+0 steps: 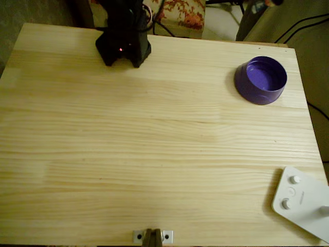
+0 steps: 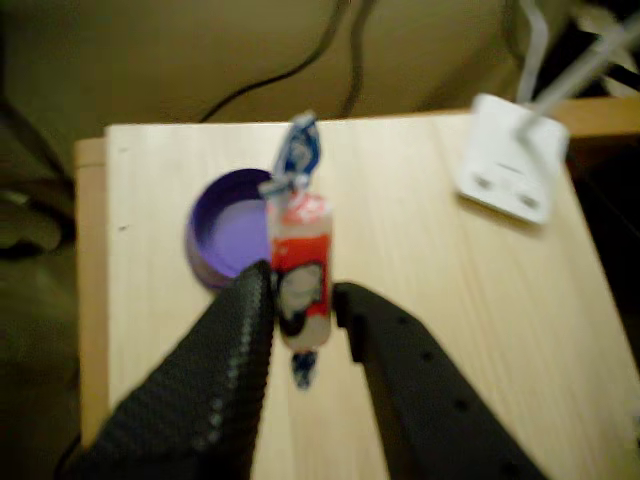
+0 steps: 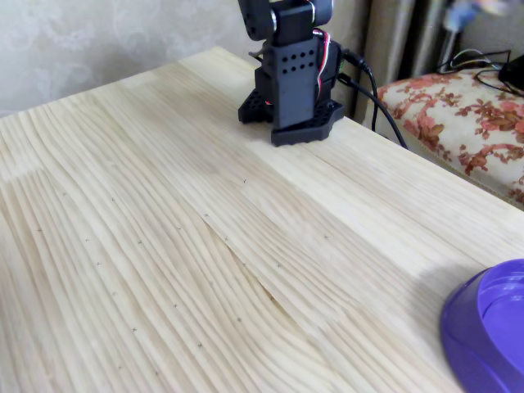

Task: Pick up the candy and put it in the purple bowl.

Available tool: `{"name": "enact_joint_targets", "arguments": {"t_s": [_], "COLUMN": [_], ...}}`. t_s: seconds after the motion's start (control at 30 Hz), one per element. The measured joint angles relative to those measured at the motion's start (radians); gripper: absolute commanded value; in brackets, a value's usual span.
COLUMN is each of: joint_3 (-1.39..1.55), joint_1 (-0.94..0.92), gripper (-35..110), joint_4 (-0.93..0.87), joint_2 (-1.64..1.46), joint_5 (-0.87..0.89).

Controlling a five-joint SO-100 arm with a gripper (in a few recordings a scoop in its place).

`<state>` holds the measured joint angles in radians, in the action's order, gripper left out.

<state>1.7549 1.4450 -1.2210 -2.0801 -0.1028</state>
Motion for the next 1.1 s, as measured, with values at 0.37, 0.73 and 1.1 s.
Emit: {"name": "enact_joint_targets", "arguments": {"t_s": [0.37,0.73,1.1], "joint_3": [-0.141,-0.41,-0.489], "joint_1": [0.094,0.1,0.084], "gripper": [0,0,8], "joint_4": [0.06,0.054,0.054], "joint_2": [0.396,0.758,0.893], "joint_5": [-0.009,-0.014,-0.014]}}
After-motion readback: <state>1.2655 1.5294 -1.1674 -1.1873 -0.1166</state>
